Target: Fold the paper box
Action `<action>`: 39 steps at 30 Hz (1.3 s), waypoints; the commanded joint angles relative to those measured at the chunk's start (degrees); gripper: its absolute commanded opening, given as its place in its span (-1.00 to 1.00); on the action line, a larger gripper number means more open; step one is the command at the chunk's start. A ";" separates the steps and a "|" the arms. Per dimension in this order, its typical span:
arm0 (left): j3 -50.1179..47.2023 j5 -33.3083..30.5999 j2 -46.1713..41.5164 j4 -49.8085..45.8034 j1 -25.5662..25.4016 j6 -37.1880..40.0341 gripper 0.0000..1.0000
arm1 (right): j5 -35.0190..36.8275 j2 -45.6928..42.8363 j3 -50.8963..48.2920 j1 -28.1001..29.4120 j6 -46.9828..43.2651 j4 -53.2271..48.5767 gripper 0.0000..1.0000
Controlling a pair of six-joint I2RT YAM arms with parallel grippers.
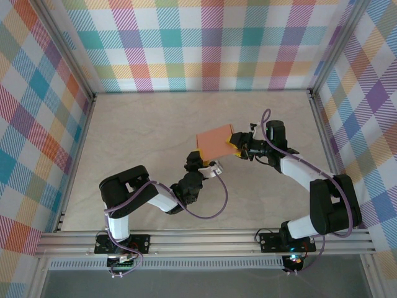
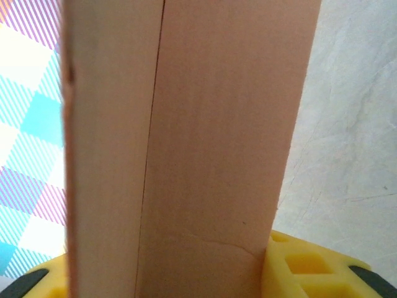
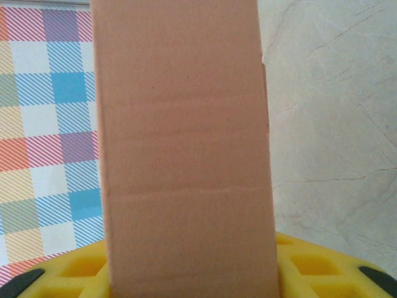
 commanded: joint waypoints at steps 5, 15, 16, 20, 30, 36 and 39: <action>0.08 -1.30 -1.30 -1.30 0.20 -3.08 -0.37 | -1.32 -1.74 -0.33 -0.51 0.16 1.47 -0.07; 1.75 2.50 -9.11 -24.43 0.19 -14.24 -0.40 | 2.43 -4.50 1.06 -0.60 -3.55 -4.85 0.60; 1.97 3.24 -10.07 -26.98 0.22 -15.58 -0.40 | 3.17 -5.09 1.30 -0.68 -4.39 -6.12 0.64; 2.53 7.89 -14.35 -37.71 0.82 -21.99 -0.41 | 9.45 -8.45 2.73 -1.19 -10.19 -15.44 0.69; 9.08 29.13 -24.44 -70.58 5.84 -35.42 -0.41 | 20.36 -17.36 7.10 -1.74 -31.80 -33.38 0.69; 14.16 40.31 -25.84 -85.84 9.63 -37.48 -0.42 | 19.77 -21.64 10.19 -1.66 -49.74 -41.24 0.60; 17.11 44.67 -25.73 -93.62 10.83 -37.99 -0.41 | 18.32 -22.68 11.97 -1.30 -57.65 -44.51 0.56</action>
